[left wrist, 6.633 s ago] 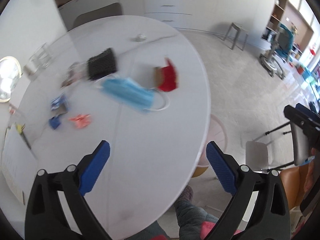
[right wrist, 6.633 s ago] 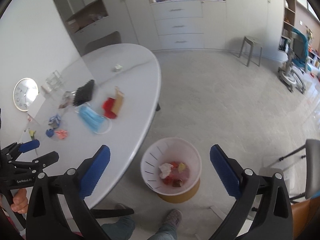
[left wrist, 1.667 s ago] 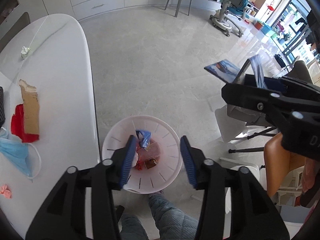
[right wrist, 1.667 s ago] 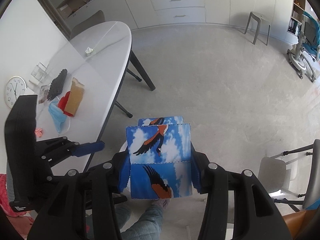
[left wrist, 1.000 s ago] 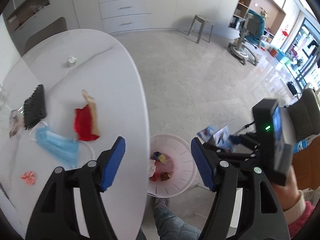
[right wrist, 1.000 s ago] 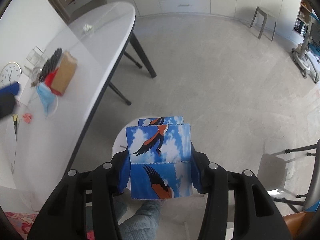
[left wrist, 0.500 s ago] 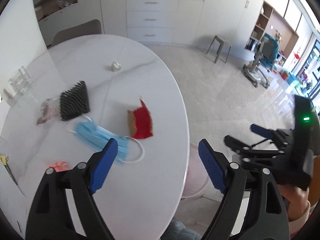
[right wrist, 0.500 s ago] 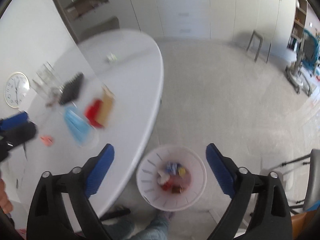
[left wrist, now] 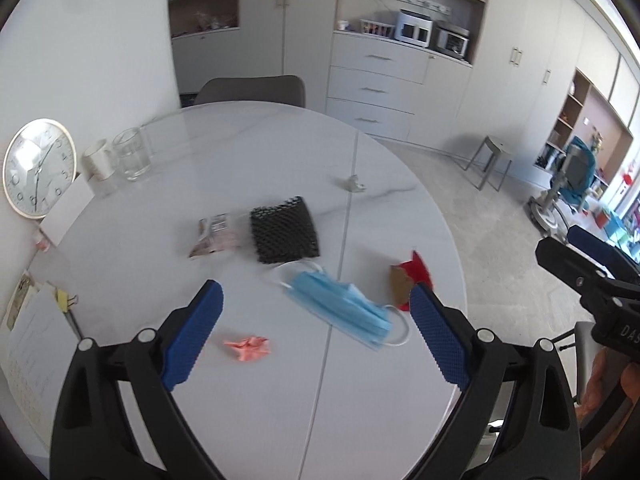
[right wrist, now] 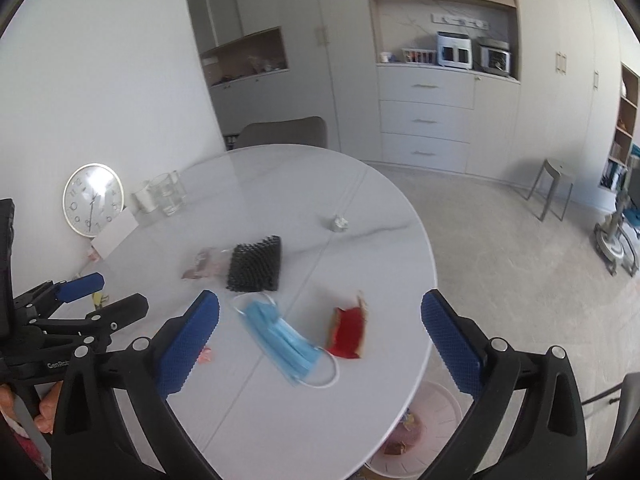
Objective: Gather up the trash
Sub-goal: 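Grasp the pink crumpled paper with the left gripper while the right moves to the blue mask, then close the right gripper on the blue face mask and lift it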
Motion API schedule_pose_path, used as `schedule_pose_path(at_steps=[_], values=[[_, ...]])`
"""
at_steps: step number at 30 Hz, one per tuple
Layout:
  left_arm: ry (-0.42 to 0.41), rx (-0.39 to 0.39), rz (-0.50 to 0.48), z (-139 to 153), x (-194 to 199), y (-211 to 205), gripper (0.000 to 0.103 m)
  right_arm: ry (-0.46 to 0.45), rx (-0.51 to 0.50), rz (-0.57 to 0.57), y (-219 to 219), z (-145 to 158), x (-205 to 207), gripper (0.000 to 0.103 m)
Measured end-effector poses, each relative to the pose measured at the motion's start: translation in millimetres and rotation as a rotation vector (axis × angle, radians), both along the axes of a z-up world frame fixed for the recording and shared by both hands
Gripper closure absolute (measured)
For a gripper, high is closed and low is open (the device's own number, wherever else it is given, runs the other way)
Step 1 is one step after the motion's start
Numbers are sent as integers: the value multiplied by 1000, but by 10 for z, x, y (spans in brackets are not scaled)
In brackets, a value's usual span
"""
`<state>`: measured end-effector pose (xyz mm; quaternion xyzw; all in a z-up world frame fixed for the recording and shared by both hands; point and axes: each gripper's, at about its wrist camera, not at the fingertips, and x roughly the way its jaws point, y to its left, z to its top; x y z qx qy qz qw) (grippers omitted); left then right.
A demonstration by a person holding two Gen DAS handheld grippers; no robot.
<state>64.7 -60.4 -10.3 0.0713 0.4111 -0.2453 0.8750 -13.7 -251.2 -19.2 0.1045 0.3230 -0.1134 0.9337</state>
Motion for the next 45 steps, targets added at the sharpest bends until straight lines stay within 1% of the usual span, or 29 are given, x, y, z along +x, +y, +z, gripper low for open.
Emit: schedule_pose_path(at_steps=[4,7,10,12,16,23,27,31,33,36,38,39,42,45], values=[[7,-4,30,-40,102,174,13,5,-20,37,178,46,187,3],[19,0,44,-96,185,247,13,16,-19,53,235,18,290,3],[42,9,51,-208,252,281,13,39,-15,67,247,-51,392,3],[65,13,56,-336,305,309,13,56,-9,80,246,-122,457,3],[116,14,48,-603,392,371,13,110,-2,113,223,-360,602,3],[197,62,49,-1150,567,393,13,244,47,223,195,-1033,937,3],[236,103,51,-1442,717,381,14,320,34,293,249,-1443,1183,3],[279,157,45,-1745,838,349,19,360,53,314,252,-1687,1351,3],[302,169,48,-1873,871,350,21,369,66,298,237,-1750,1401,3],[326,185,41,-2067,896,333,26,368,115,277,213,-1785,1412,3],[322,211,26,-2169,912,282,35,382,129,263,222,-1821,1410,3],[320,221,15,-2208,915,258,37,390,129,259,208,-1829,1406,3],[310,244,-18,-2321,926,178,48,406,121,249,226,-1846,1380,3],[279,247,-44,-2325,901,143,52,413,110,233,232,-1839,1347,3]])
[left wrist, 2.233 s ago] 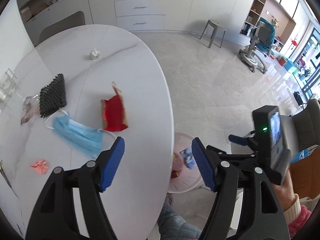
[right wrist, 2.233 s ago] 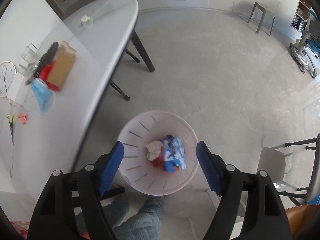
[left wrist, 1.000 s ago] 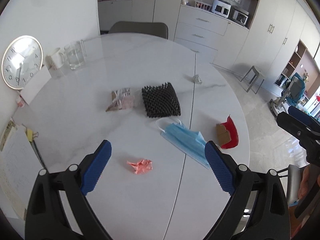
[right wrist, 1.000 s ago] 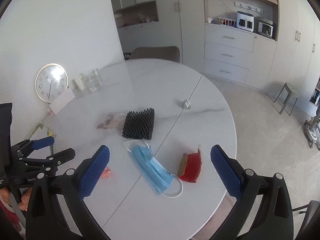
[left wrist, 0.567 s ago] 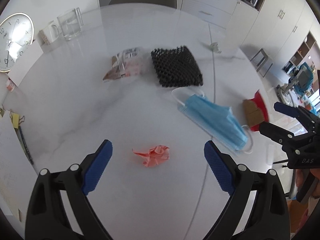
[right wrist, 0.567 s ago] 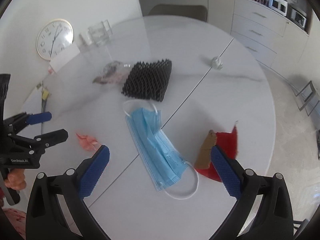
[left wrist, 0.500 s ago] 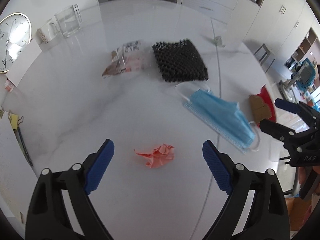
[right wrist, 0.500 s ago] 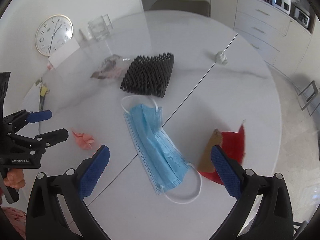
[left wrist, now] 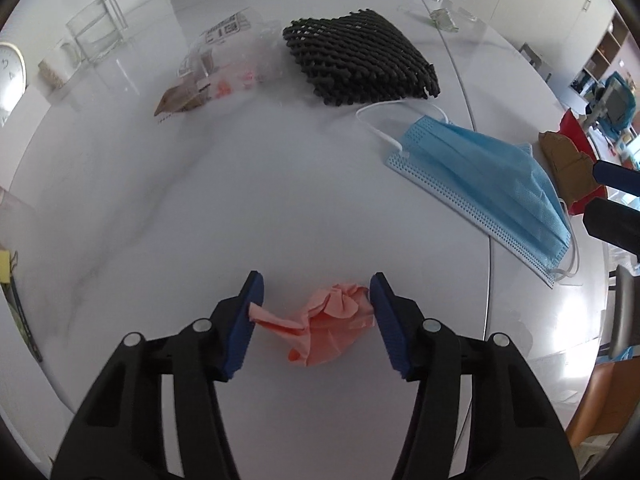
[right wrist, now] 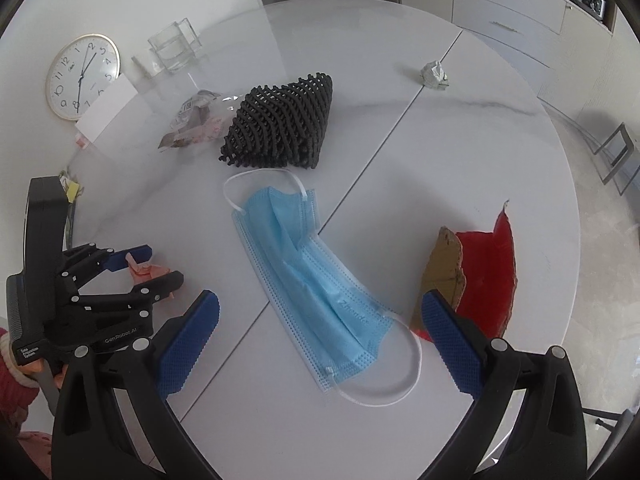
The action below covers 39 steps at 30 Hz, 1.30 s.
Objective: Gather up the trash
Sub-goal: 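Close the right gripper on the blue face mask and lift it, then carry the pink paper and mask over the wastebasket and open the left gripper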
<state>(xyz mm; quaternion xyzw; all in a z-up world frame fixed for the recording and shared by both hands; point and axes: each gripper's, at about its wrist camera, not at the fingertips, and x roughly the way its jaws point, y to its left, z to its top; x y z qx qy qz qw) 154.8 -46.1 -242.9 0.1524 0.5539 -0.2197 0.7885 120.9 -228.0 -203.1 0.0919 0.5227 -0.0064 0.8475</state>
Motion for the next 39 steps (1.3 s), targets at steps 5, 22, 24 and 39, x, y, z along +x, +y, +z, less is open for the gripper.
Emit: schedule_pose_path(at_steps=[5,22,24,39], values=[[-15,-32,-21,51,-57,42,61,9,-14,-28,38,-23,8,3],[-38,-155,-91,308,90,419,67,31,-36,-559,461,-230,211,8],[-56,-160,-110,360,149,491,67,54,-78,-590,486,-370,282,16],[-87,-177,-71,513,253,700,67,13,-24,-526,238,-319,199,97]])
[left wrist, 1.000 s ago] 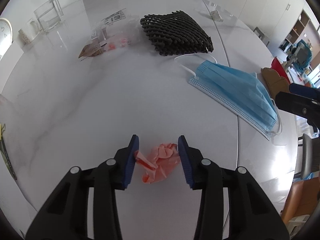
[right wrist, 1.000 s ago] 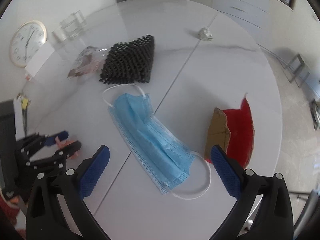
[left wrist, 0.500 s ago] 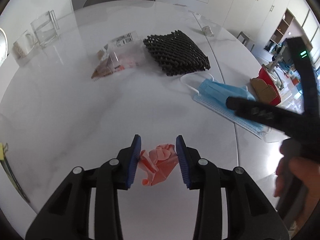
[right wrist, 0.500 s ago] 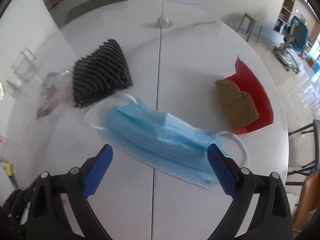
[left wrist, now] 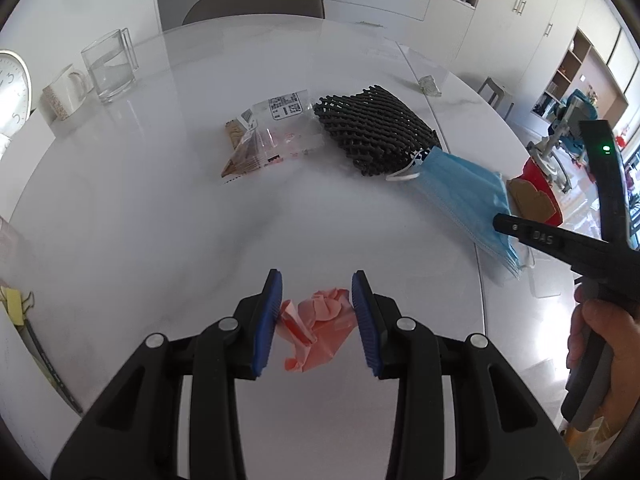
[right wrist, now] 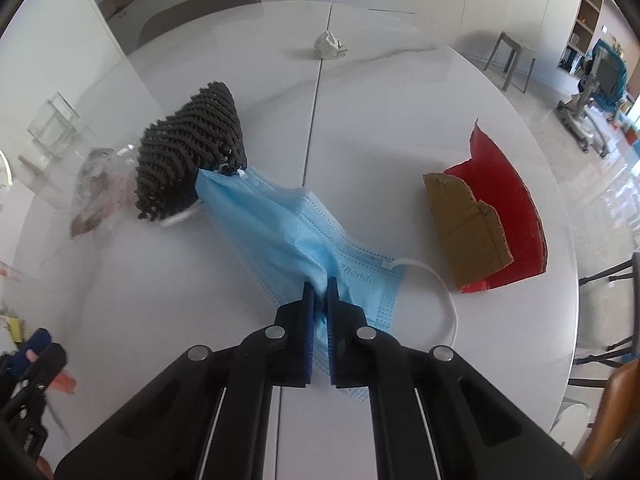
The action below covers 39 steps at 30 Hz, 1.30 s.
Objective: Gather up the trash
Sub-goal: 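Carry the pink paper and mask over the wastebasket and open the left gripper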
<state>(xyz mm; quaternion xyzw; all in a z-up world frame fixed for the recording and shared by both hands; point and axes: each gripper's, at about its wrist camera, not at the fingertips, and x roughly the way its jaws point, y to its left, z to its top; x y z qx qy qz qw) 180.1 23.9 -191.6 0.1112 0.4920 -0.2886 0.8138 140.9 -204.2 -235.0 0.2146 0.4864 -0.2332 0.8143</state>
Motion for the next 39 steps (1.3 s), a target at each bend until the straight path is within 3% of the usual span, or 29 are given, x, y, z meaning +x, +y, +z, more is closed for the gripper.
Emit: schedule_pose_path(at_steps=[5,11,21,28,35,39], values=[[-9,0,-16,149,-151,-64,67,-40,29,59,26,276,-269,97],[-13,-22,-49,430,-460,-339,67,-103,13,109,-35,731,-899,97],[-13,-45,-99,815,-1245,-1235,67,-219,-38,137,-721,1241,-1927,97],[48,-72,-241,822,-1830,-2311,66,-204,-55,58,-1554,1171,-2529,97],[125,-24,-364,359,-2292,-3362,65,-136,-66,13,-2211,915,-2930,97],[149,37,-364,118,-2372,-3645,56,-122,-38,-1,-2452,766,-3030,97]])
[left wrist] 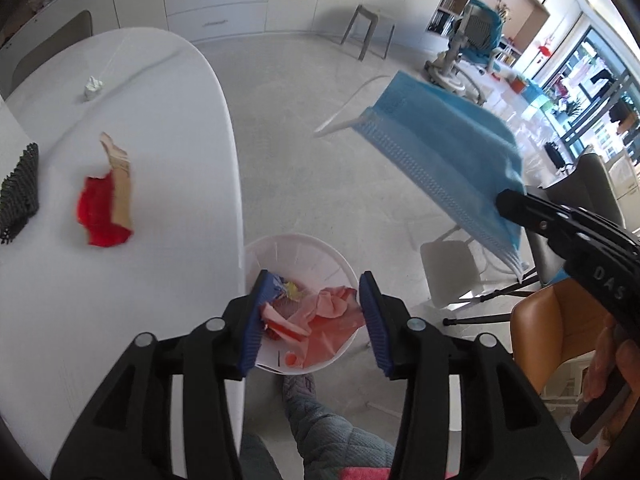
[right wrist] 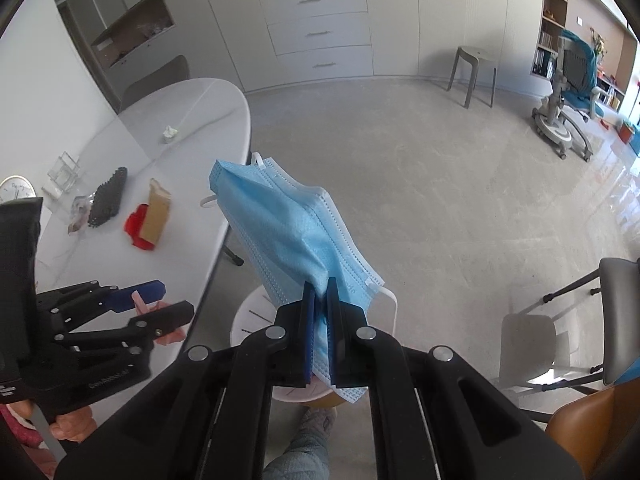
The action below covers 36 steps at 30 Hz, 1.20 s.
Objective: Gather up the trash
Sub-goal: 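Carry the pink paper and mask over the wastebasket and open the left gripper, then open the right gripper to drop the blue mask into the wastebasket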
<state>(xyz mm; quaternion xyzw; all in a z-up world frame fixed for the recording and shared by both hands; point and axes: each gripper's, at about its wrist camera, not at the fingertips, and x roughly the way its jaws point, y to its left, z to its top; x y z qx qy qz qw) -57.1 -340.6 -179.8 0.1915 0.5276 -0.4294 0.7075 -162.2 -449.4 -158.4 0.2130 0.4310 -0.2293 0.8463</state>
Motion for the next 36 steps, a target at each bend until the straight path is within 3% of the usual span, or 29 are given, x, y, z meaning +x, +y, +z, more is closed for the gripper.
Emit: schedule_pose_path(at_steps=[2,13,20,29,32,34,35,36], values=[[9,25,15,-72,11,-60,41,3,8,0,-79,-62,-28,97],[-38,36,65,127,-18,-21,16,-14,50,32,-138,-232,-10,97],[-84,38,99,361,24,105,13,10,44,52,-82,-320,27,95],[-118,45,183,551,140,463,8,160,109,110,138,-1101,309,93],[-124,51,211,612,183,600,8,194,128,131,227,-1350,454,83],[-124,51,228,640,211,673,8,202,138,142,284,-1473,551,64],[-123,49,239,657,220,722,8,200,142,143,300,-1503,582,47],[-122,48,250,679,232,772,8,201,142,136,319,-1528,609,39]])
